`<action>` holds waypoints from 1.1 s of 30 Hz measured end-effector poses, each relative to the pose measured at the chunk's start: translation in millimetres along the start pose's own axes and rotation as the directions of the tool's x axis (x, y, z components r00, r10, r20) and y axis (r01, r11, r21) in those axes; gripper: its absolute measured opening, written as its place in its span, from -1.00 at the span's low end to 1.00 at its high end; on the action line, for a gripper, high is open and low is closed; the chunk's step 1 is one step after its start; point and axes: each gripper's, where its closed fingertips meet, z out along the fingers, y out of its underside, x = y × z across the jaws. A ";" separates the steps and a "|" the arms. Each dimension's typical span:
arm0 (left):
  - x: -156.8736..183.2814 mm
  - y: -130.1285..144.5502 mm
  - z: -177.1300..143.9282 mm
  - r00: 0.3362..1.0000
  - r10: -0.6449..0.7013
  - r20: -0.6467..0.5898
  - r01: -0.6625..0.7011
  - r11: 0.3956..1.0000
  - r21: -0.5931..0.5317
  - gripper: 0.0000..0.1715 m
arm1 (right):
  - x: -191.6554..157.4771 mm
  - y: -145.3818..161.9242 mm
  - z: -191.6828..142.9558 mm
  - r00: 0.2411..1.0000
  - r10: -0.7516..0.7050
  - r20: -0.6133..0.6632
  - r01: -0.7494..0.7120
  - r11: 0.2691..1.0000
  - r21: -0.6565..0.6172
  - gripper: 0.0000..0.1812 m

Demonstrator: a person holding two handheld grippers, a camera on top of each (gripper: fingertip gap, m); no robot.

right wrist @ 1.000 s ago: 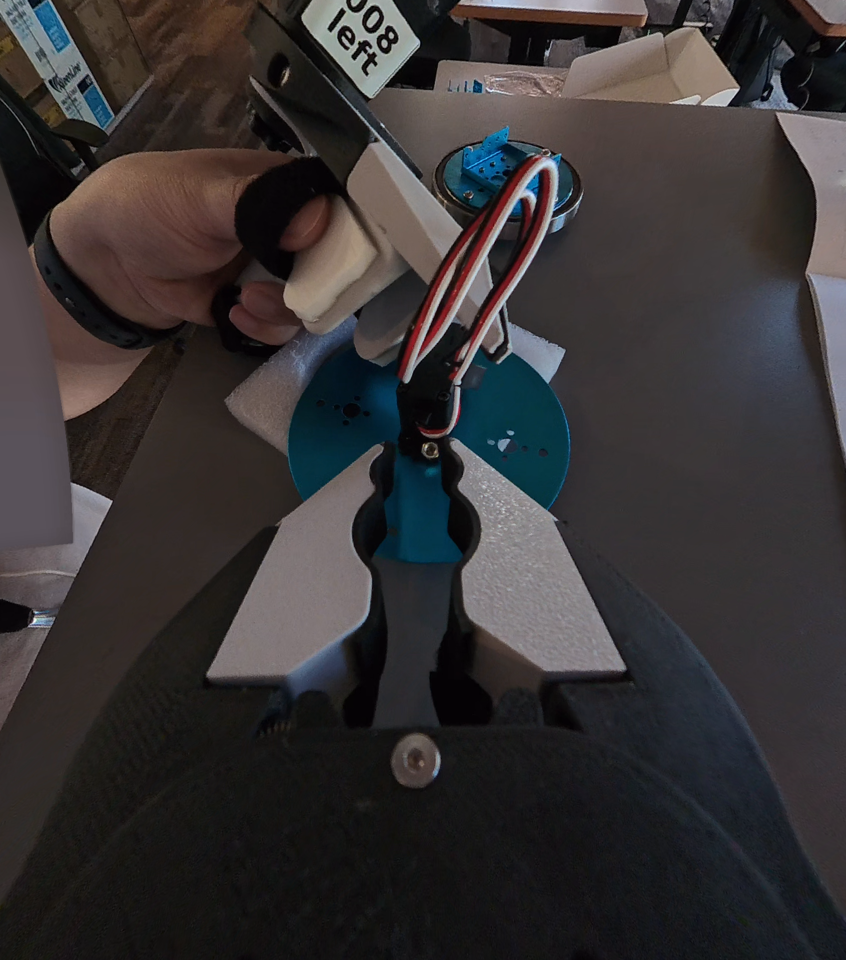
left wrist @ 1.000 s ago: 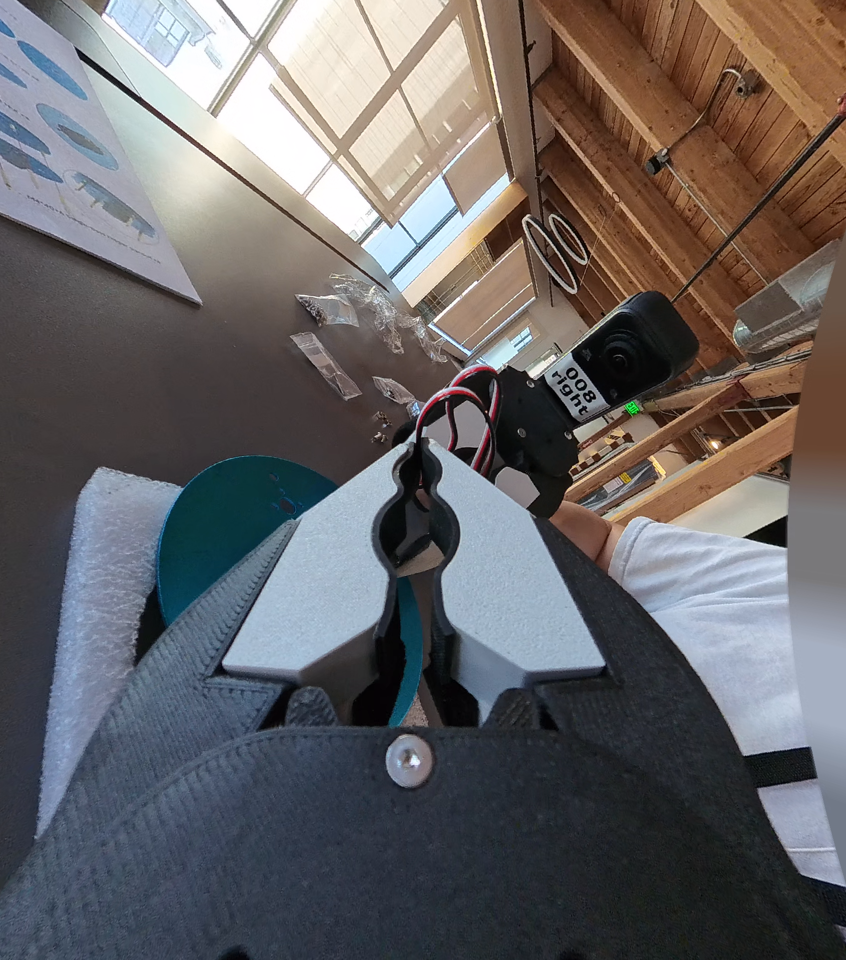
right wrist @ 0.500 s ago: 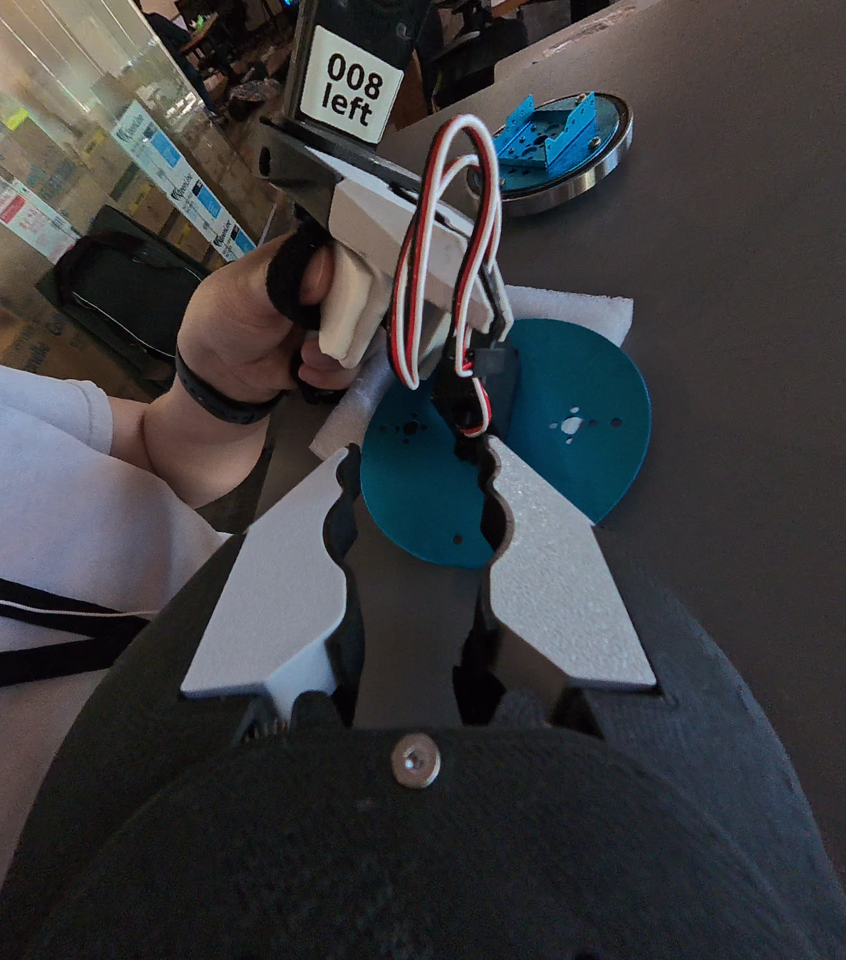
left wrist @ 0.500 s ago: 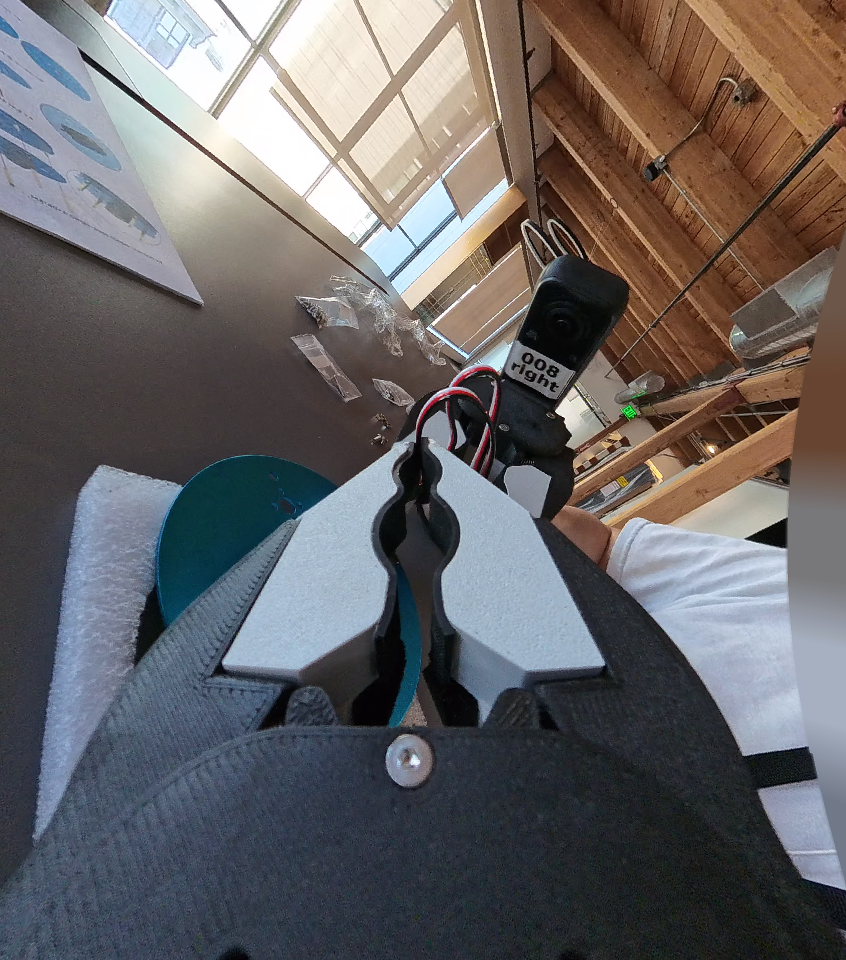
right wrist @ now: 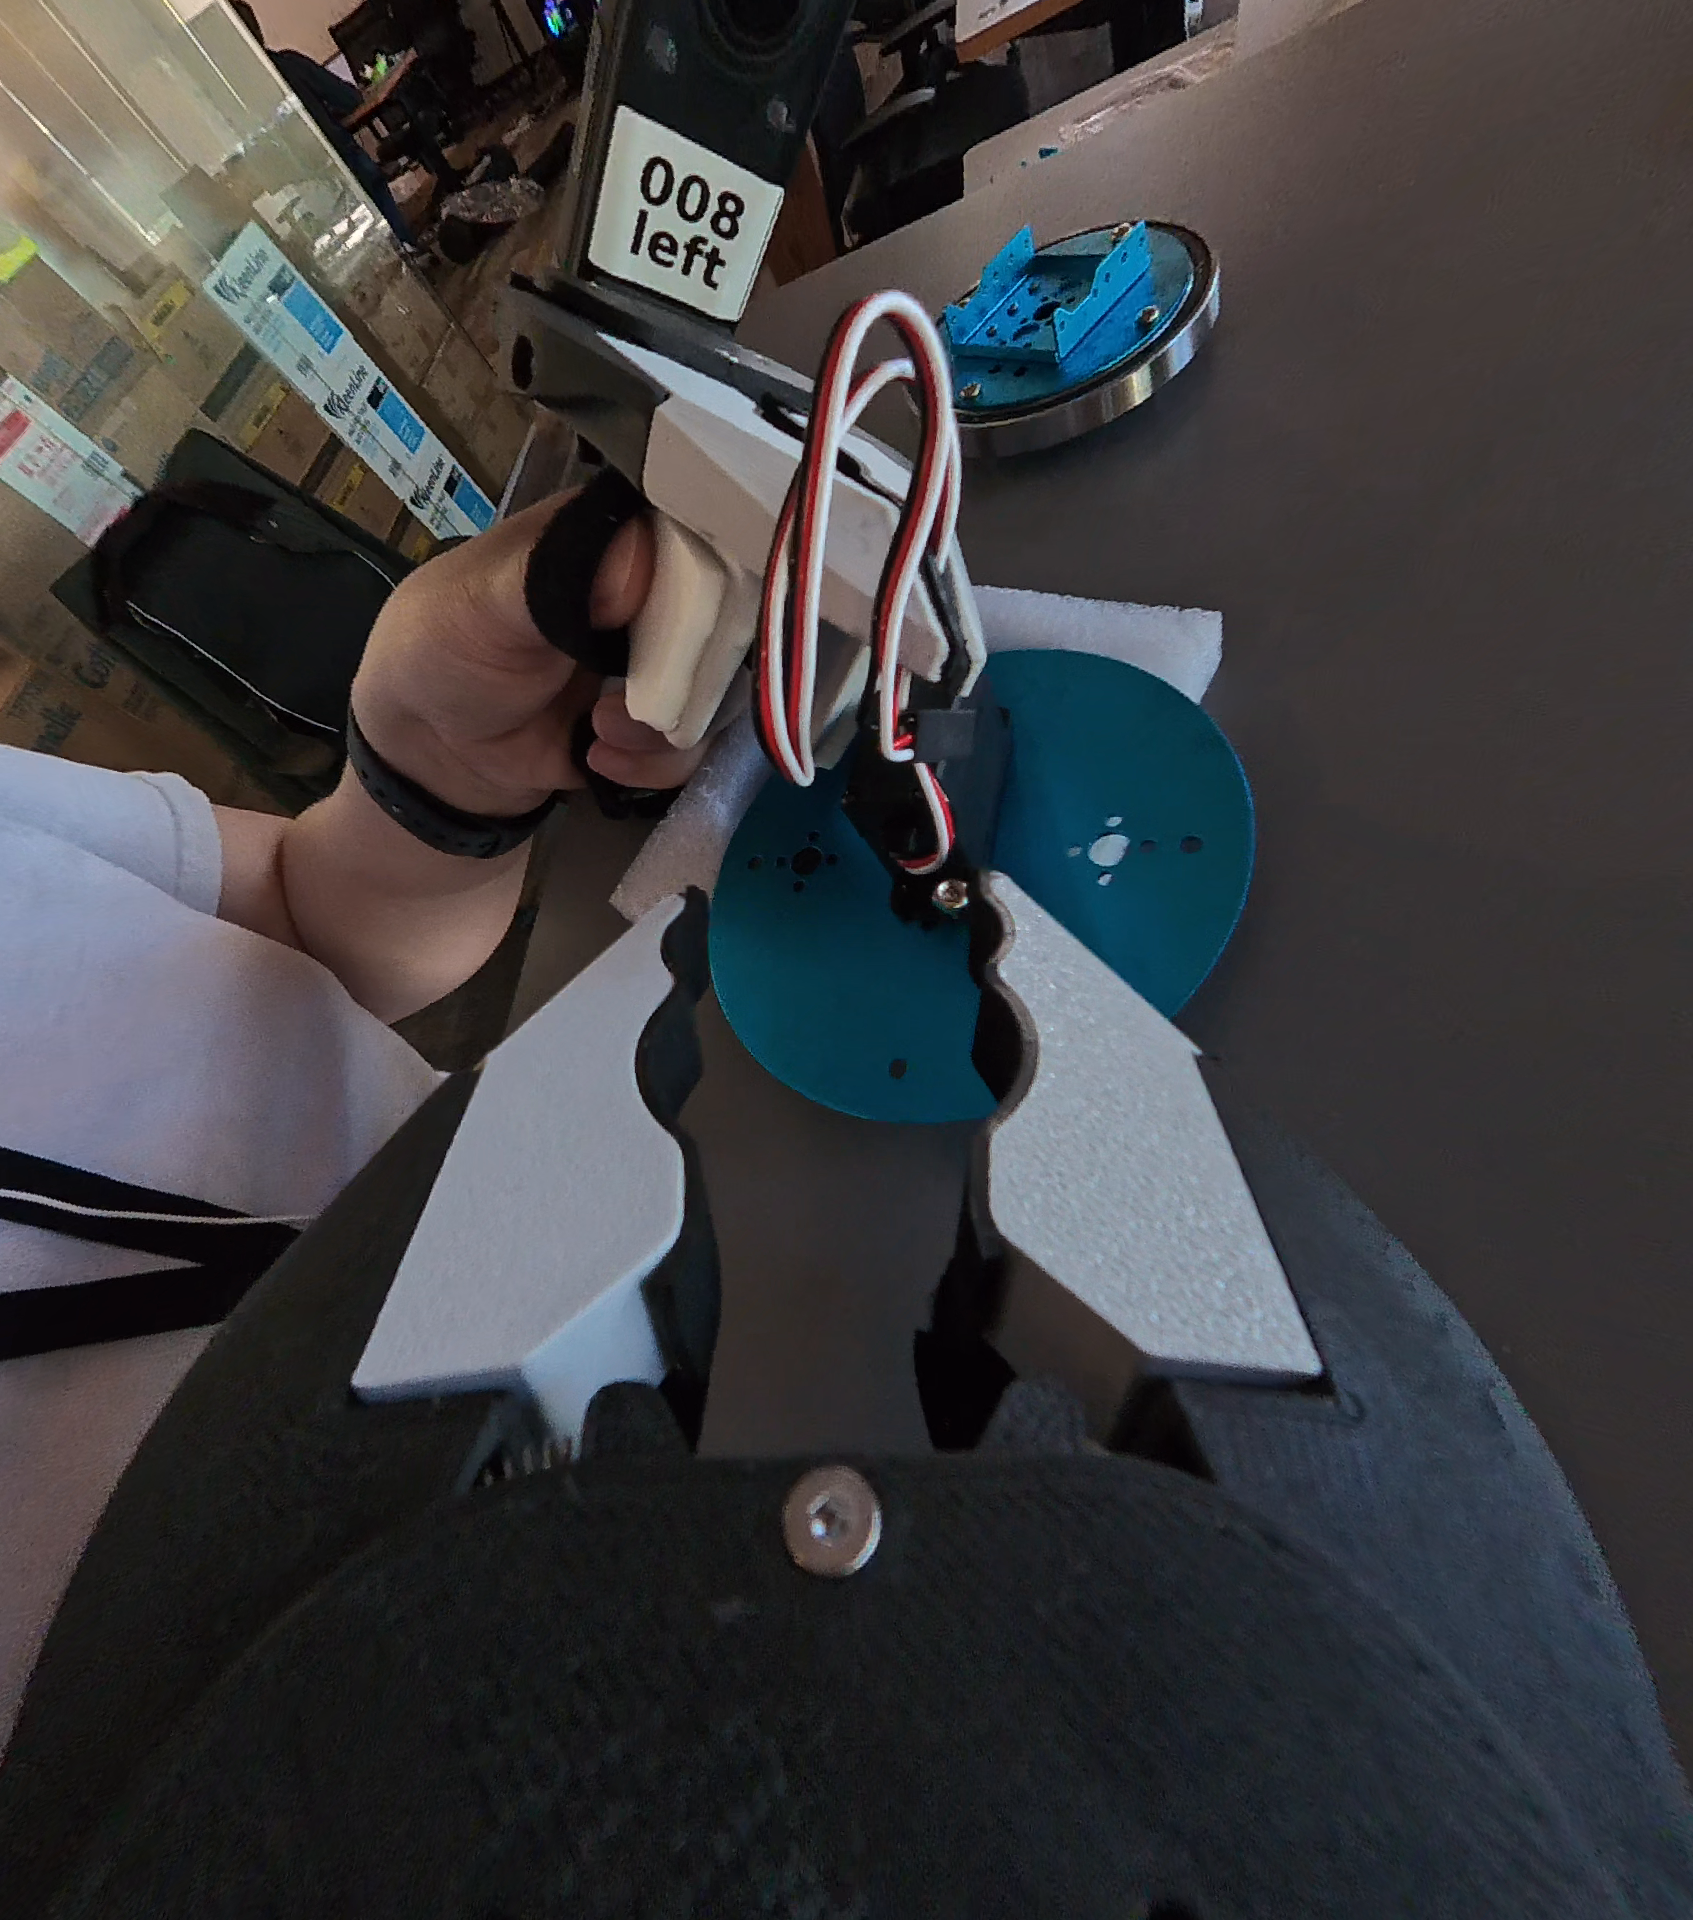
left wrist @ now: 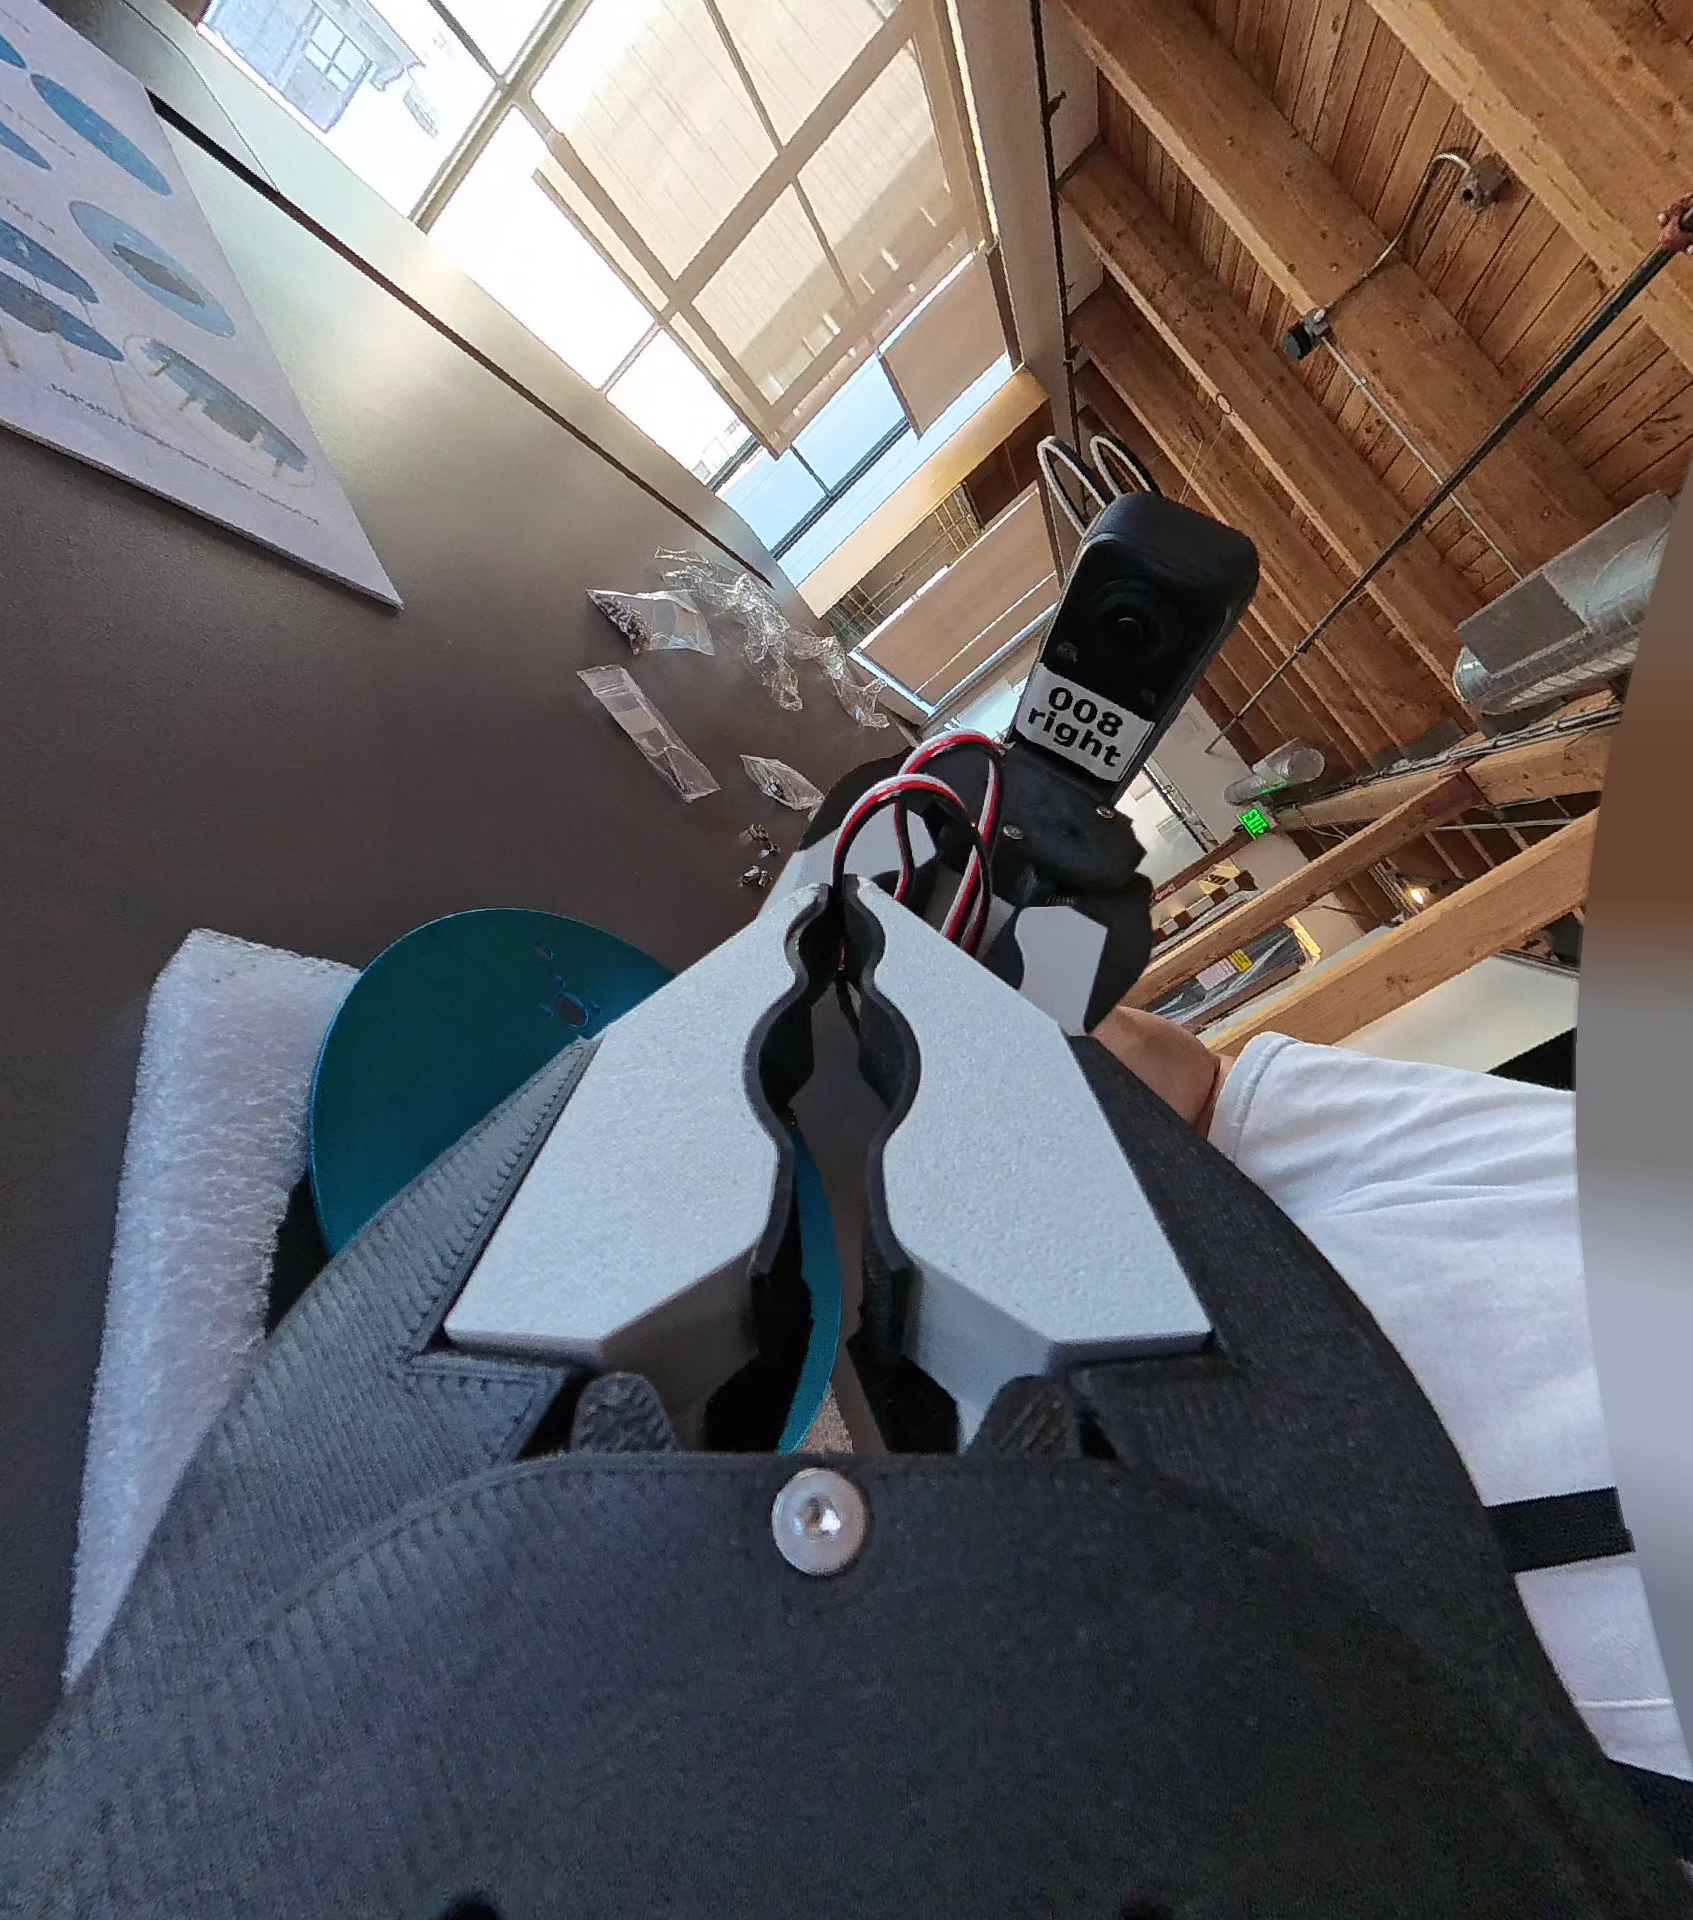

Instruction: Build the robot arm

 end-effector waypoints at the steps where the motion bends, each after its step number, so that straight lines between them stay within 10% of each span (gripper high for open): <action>1: 0.1 0.0 0.0 1.000 0.000 0.000 0.000 1.000 0.000 -1.00 | -0.3 1.3 0.8 1.000 -0.010 0.001 0.010 1.000 -0.007 -0.45; 33: -0.4 -0.1 0.0 1.000 0.005 0.006 -0.005 1.000 0.004 -1.00 | -8.0 -0.2 7.8 0.993 0.115 0.040 -0.116 0.993 0.027 -0.42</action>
